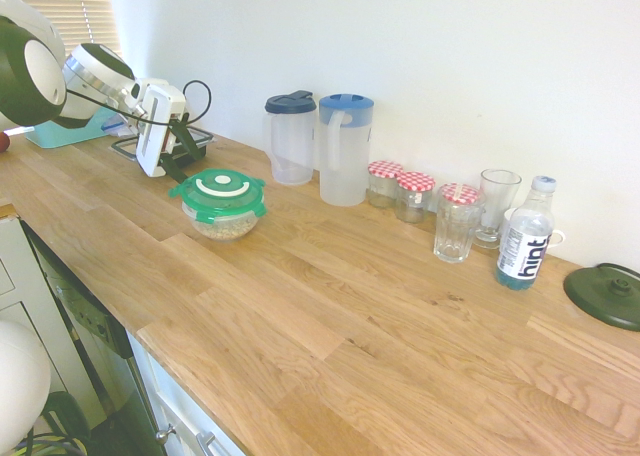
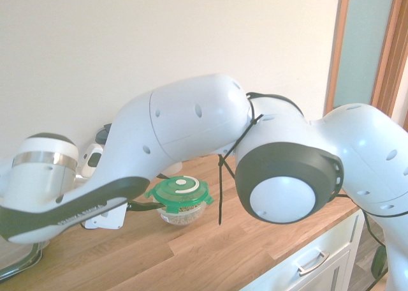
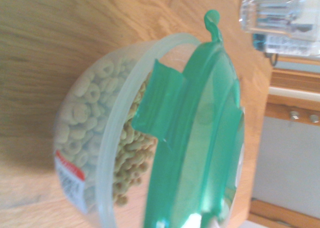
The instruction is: Cover the lid of food container
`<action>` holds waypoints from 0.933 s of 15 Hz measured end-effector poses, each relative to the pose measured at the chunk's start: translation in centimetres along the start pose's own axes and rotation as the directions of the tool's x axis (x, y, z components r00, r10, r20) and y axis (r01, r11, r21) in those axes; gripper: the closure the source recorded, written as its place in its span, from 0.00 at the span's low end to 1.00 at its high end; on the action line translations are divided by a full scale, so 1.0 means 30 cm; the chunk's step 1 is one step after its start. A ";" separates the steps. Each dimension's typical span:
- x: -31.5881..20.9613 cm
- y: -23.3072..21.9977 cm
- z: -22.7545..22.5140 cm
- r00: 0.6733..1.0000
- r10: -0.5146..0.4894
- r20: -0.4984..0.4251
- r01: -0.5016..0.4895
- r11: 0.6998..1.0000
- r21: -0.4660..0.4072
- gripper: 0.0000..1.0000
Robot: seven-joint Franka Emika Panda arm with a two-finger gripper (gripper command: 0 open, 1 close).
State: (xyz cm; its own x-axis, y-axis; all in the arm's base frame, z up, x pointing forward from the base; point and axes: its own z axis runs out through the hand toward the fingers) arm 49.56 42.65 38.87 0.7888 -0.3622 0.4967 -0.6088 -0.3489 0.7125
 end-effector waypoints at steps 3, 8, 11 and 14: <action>0.005 0.045 -0.051 0.989 -0.045 0.144 0.026 0.991 0.129 0.00; 0.164 0.196 -0.052 0.952 -0.113 0.286 0.001 0.932 0.362 0.00; 0.321 0.310 0.039 0.930 -0.169 0.326 -0.019 0.864 0.503 0.00; 0.440 0.403 0.174 0.901 -0.216 0.377 -0.067 0.789 0.611 0.00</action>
State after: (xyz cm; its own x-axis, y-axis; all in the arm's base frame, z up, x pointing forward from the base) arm 52.16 29.15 51.45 0.8098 -0.5769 0.1064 -0.5848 -0.7792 0.2258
